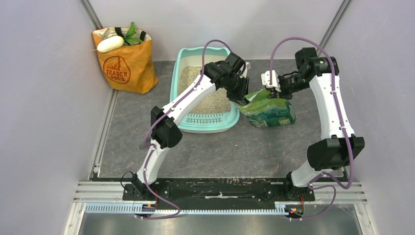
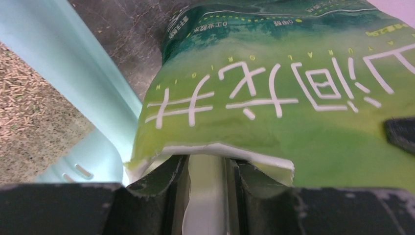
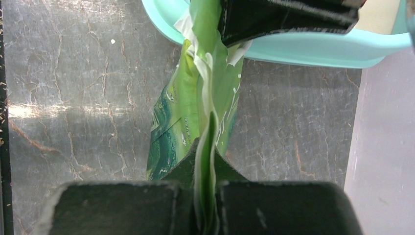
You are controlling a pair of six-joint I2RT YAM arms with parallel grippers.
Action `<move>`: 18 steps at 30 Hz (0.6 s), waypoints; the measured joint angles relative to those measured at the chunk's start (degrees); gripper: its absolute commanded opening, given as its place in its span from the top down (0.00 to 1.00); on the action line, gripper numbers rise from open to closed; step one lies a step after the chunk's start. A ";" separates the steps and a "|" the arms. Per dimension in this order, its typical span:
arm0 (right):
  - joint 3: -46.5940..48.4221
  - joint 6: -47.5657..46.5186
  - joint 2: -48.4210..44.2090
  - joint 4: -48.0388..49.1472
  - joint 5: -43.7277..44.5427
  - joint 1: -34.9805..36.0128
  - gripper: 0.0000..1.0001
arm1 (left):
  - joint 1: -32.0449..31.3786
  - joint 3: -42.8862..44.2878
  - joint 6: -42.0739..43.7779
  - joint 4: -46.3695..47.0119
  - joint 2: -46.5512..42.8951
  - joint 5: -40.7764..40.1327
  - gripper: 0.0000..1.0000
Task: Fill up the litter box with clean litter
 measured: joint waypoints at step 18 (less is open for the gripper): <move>0.15 -6.34 0.02 -1.46 0.09 1.07 1.00 | 1.44 -0.48 -1.81 0.09 1.29 1.95 0.98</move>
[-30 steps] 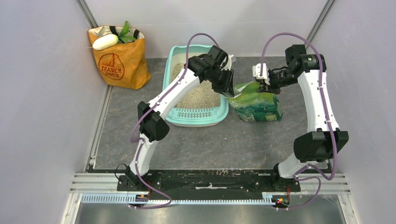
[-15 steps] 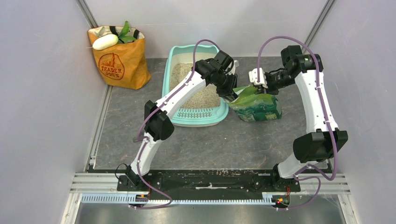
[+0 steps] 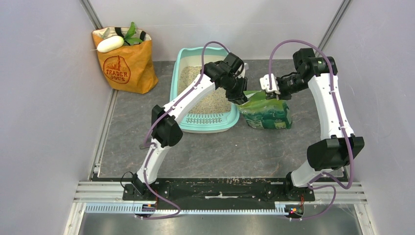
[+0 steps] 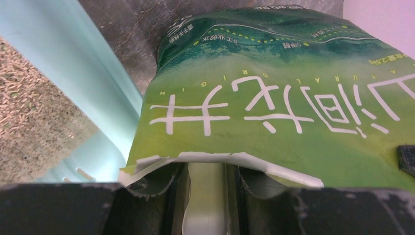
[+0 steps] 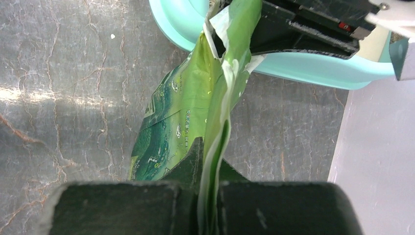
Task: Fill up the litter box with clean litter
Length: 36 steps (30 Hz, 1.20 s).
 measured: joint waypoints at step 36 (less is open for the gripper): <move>1.38 5.07 3.69 2.10 4.46 -2.47 1.00 | 3.69 -26.25 -36.68 70.71 5.51 45.72 0.98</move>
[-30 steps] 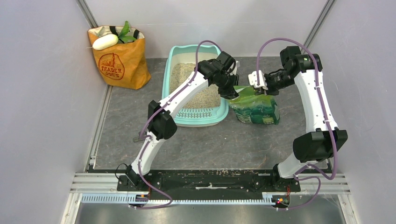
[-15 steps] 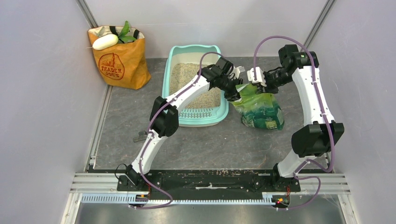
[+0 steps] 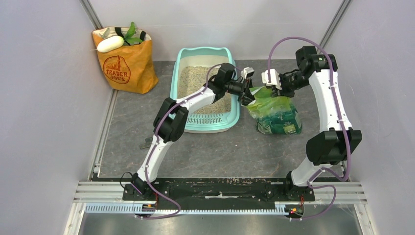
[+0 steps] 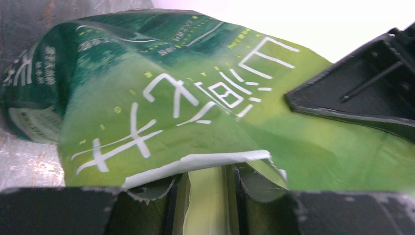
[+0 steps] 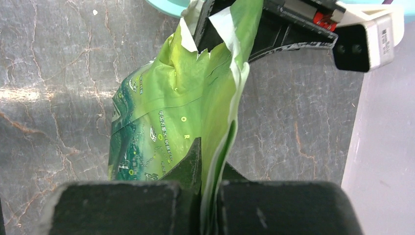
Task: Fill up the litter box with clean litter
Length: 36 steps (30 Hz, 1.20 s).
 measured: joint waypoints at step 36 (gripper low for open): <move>1.11 2.21 -0.09 4.31 -5.27 -1.57 1.00 | 16.46 -18.43 5.99 -10.88 -20.44 1.07 0.98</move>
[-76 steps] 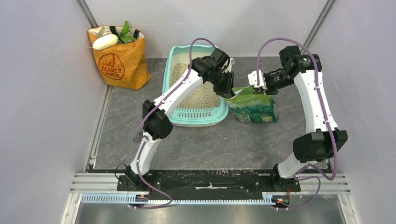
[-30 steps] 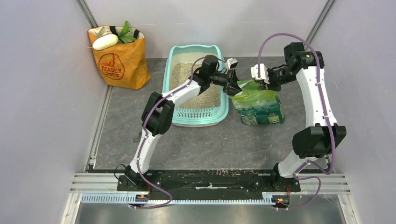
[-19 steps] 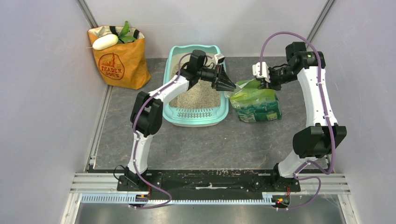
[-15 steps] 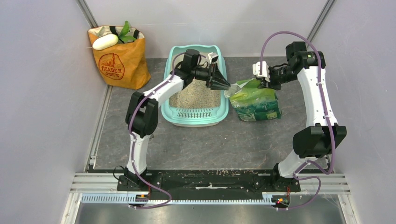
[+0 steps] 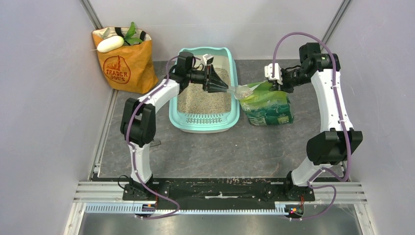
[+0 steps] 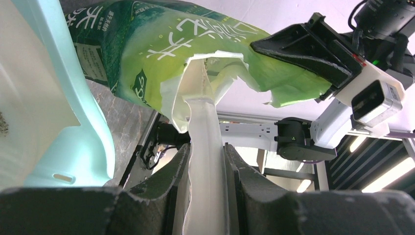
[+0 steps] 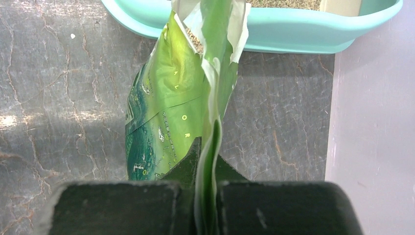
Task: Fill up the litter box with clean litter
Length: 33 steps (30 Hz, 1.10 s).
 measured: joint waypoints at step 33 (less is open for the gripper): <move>2.54 0.55 2.03 1.38 2.27 4.35 1.00 | 4.96 -5.29 -8.00 11.58 -4.92 2.82 0.98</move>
